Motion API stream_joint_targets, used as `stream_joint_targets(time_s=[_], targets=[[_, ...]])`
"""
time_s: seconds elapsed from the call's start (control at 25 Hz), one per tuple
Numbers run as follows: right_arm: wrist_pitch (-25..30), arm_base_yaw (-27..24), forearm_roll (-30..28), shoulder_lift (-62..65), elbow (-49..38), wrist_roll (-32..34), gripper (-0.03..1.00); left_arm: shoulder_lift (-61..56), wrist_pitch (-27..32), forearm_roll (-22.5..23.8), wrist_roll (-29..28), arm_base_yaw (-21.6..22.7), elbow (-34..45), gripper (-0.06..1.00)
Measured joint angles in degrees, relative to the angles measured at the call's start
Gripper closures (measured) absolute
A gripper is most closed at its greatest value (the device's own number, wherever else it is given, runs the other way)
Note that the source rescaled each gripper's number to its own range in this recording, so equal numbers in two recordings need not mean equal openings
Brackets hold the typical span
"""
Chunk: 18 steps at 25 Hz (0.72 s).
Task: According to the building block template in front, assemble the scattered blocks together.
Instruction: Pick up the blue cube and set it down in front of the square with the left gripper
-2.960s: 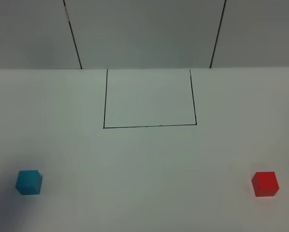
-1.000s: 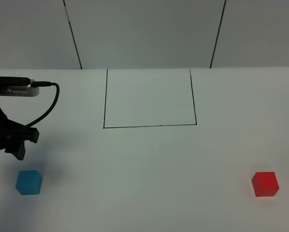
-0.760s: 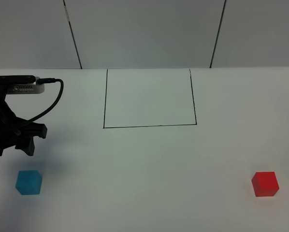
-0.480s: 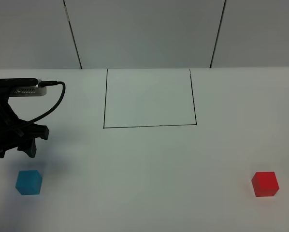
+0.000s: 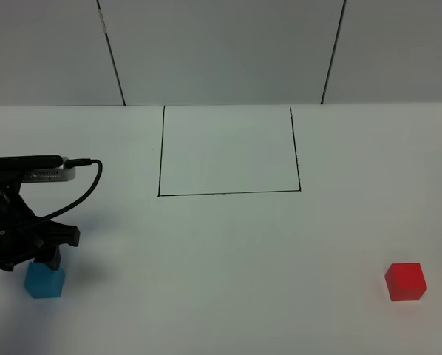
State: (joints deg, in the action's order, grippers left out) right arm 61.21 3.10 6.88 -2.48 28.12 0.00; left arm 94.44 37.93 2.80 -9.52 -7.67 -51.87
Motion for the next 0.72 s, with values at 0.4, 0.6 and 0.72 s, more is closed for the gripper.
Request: stream_joint_targets(time_s=[0.4,0.6,0.72], targets=[[0.0,0.0,0.0,0.0,0.0,0.0,0.9,0.0,-7.16,0.74,-0.84,0.0,1.07,0.47],[0.0,0.0,0.0,0.0,0.0,0.0,0.9,0.0,-5.71,0.98,-2.11,0.0,1.07,0.47],[0.0,0.0,0.0,0.0,0.0,0.0,0.9,0.0,-4.06,1.35,-2.8,0.0,1.12,0.47]])
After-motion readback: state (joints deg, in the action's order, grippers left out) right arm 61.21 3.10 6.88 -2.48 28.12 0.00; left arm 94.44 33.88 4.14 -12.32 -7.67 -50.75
